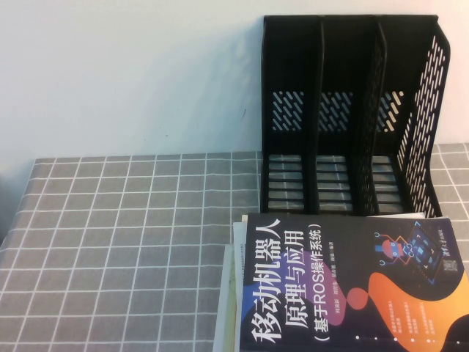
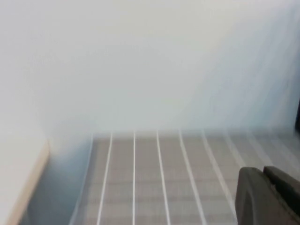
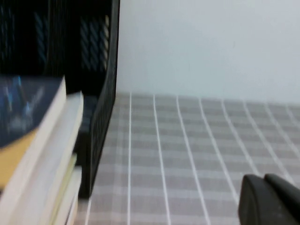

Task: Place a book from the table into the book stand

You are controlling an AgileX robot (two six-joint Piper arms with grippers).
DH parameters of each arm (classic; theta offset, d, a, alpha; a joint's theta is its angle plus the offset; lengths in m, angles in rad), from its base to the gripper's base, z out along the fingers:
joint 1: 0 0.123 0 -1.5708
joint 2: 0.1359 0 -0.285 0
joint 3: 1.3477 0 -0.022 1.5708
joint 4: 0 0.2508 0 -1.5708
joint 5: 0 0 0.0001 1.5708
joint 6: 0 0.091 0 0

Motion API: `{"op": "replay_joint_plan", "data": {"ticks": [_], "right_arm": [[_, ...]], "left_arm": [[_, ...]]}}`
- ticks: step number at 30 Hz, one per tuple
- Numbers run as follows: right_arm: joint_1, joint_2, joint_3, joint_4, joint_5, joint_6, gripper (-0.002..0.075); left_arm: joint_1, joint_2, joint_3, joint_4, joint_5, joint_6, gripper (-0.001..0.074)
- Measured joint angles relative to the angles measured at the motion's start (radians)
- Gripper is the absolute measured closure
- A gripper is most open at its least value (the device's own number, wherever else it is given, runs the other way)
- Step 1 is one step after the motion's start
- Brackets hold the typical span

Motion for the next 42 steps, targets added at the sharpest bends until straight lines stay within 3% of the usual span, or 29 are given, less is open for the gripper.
{"op": "replay_joint_plan", "data": {"ticks": [11,14,18,21,26,32,37,42], "right_arm": [[0.000,0.000,0.000,-0.004,-0.869,0.003,0.0729],[0.000,-0.002,0.000,0.028,-0.990,0.001,0.0729],[0.000,-0.002,0.000,0.114,-1.006,-0.006,0.0729],[0.000,-0.002,-0.030,0.102,-0.893,-0.008,0.0729],[0.000,0.004,-0.229,-0.127,-0.455,0.059,0.0729],[0.000,0.146,-0.527,-0.177,0.114,0.173,0.0729],[0.000,0.326,-0.683,-0.081,0.375,0.144,0.0729],[0.000,0.535,-0.755,0.177,0.583,-0.094,0.0729]], "left_arm": [[0.000,0.000,0.000,0.009,-0.682,0.002,0.0738],[0.000,-0.004,0.000,0.010,-0.779,0.002,0.0738],[0.000,-0.004,0.000,-0.016,-0.763,-0.052,0.0738],[0.000,-0.004,-0.024,-0.052,-0.587,-0.180,0.0738],[0.000,0.007,-0.240,-0.059,-0.104,-0.261,0.0738],[0.000,0.141,-0.416,-0.042,0.134,-0.250,0.0738],[0.000,0.289,-0.479,-0.069,0.175,-0.250,0.0738],[0.000,0.428,-0.494,-0.196,0.314,-0.222,0.0738]]}}
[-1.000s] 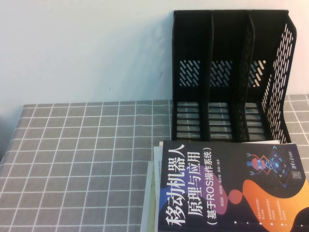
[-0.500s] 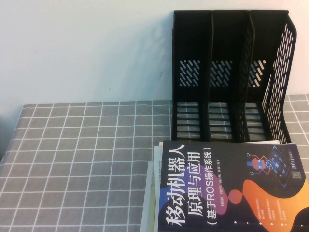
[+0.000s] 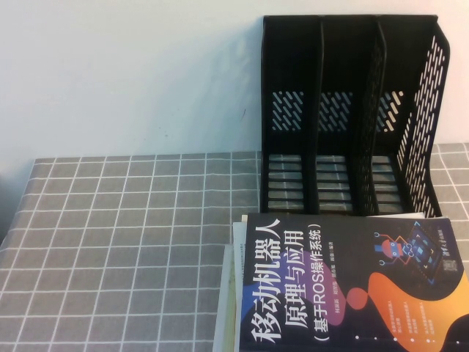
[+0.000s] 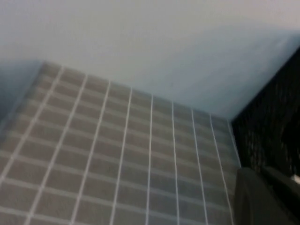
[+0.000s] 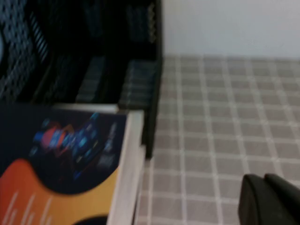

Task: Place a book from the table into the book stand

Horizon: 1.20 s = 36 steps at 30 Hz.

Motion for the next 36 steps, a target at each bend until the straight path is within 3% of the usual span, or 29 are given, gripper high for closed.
{"op": "replay_joint_plan", "data": {"ticks": [5,8,12,23,36], "right_arm": [[0.000,0.209,-0.002,0.221,0.175,-0.217,0.0729],[0.000,0.312,-0.002,0.287,0.171,-0.310,0.0729],[0.000,0.418,-0.002,0.313,0.104,-0.381,0.0729],[0.000,0.637,0.078,0.498,-0.017,-0.579,0.0729],[0.000,0.652,0.097,0.685,-0.023,-0.704,0.0729]], "left_arm": [[0.001,0.134,-0.034,-0.394,0.253,0.327,0.0738],[0.001,0.203,-0.051,-0.671,0.393,0.594,0.0738],[0.001,0.289,-0.056,-0.867,0.433,0.725,0.0738],[0.001,0.394,-0.056,-1.038,0.477,0.805,0.0738],[0.001,0.394,-0.056,-1.142,0.388,0.833,0.0738]]}}
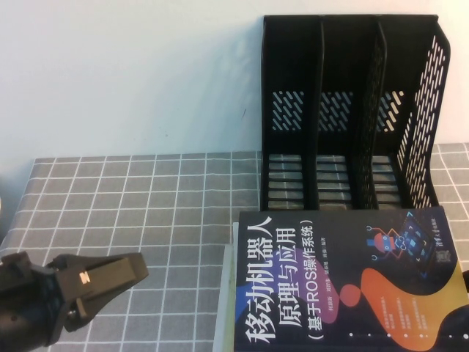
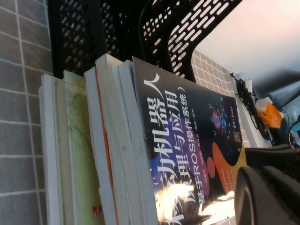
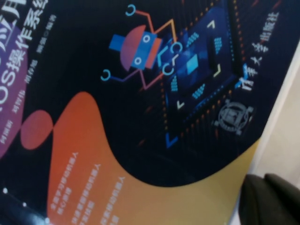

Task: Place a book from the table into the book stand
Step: Push book with right arm

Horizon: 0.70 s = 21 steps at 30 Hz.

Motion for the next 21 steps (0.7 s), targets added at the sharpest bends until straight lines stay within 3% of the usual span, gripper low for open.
{"op": "replay_joint_plan", "data": {"ticks": [6,15,18,21], "right_arm": [[0.013,0.010,0.002,0.024,0.010,0.002,0.0728],[0.177,0.045,0.022,0.075,-0.115,0.009,0.0728],[0.198,0.047,0.022,0.130,-0.149,-0.006,0.0728],[0.201,0.047,0.022,0.162,-0.159,-0.015,0.0728]], "left_arm": [[0.000,0.002,0.000,-0.023,-0.002,0.004,0.0738],[0.000,0.002,0.000,-0.203,0.004,0.122,0.0734],[0.000,0.002,0.000,-0.207,0.004,0.128,0.0689],[0.000,0.002,0.000,-0.217,0.004,0.130,0.0584]]}}
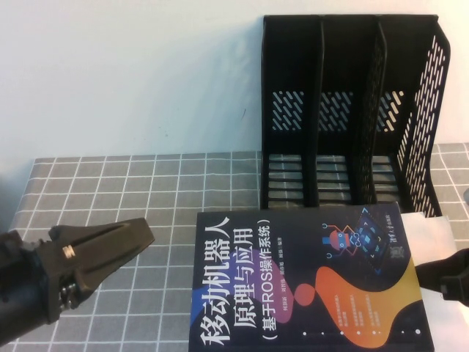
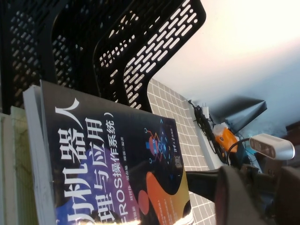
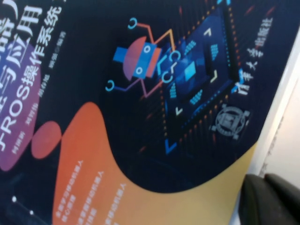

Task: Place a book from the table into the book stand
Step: Push book with right arm

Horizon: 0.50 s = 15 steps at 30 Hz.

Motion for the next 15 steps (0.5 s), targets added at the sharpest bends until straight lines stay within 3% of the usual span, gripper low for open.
{"op": "replay_joint_plan", "data": {"ticks": [4,7,15], "right_arm": [[0.000,0.002,0.000,0.014,-0.004,-0.006,0.0728],[0.000,0.022,0.000,0.013,-0.004,-0.006,0.0728],[0.000,0.099,-0.009,0.053,0.015,-0.038,0.0728]], "left_arm": [[0.000,0.002,0.000,-0.001,0.012,0.000,0.0358],[0.000,0.024,-0.001,0.042,0.058,-0.012,0.0255],[0.000,0.232,-0.002,0.092,0.220,0.007,0.0221]]}}
